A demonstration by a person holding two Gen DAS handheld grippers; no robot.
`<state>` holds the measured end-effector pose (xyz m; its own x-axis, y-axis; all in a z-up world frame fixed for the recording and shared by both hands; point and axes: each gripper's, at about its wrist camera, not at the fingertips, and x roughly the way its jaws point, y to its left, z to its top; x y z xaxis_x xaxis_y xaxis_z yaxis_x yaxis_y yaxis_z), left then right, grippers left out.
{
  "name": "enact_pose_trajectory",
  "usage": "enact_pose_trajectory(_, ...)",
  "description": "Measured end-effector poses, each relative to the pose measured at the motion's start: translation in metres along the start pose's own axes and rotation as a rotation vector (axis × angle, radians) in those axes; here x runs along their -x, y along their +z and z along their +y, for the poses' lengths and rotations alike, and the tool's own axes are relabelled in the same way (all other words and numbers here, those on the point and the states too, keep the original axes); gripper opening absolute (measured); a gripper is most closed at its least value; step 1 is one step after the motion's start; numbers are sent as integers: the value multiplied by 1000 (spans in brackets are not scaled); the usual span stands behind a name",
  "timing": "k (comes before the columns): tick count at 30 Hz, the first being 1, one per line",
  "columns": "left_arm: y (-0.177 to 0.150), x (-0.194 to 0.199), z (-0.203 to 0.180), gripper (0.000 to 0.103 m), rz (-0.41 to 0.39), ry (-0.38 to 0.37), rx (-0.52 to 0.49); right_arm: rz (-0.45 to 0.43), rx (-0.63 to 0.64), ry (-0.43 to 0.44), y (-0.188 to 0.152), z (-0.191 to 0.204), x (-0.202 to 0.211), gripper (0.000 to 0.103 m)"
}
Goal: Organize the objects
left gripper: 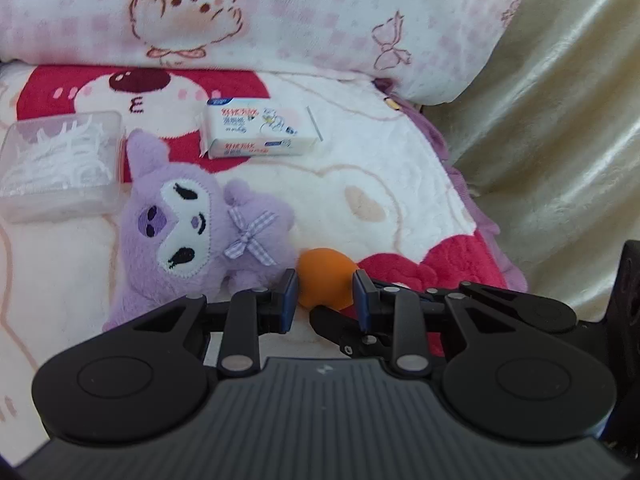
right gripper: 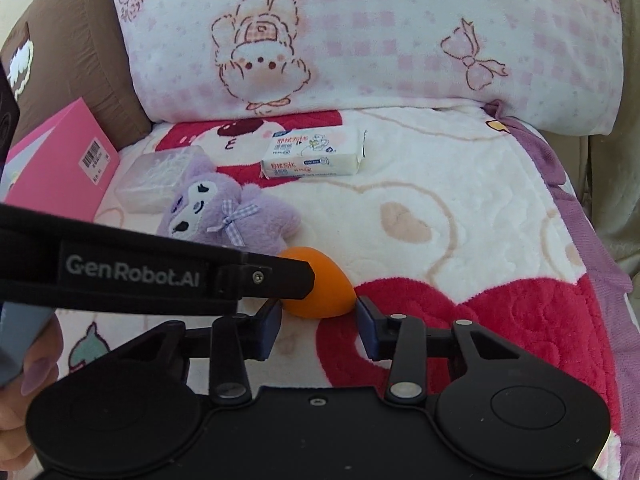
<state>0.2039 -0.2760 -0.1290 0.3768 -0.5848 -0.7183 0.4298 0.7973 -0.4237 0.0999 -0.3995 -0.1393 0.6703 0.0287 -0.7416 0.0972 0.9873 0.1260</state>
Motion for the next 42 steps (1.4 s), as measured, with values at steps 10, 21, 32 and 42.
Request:
enact_pose_trajectory(10,5,-5,-1,28,-53,3,-19,13,93,-12,2,1,-3,36)
enact_pose_trajectory(21,7,-11,5,26,-65,12,41,-14,134,-14,-2,-3,-4,35)
enact_pose_trajectory(32,4,-5,-1,26,-32,-32,16,-64,110,11,-7,0,1,40)
enact_pose_trajectory(42,-11,27,-7,26,-27,-68,-69,-74,164,43,-16,12,33,41)
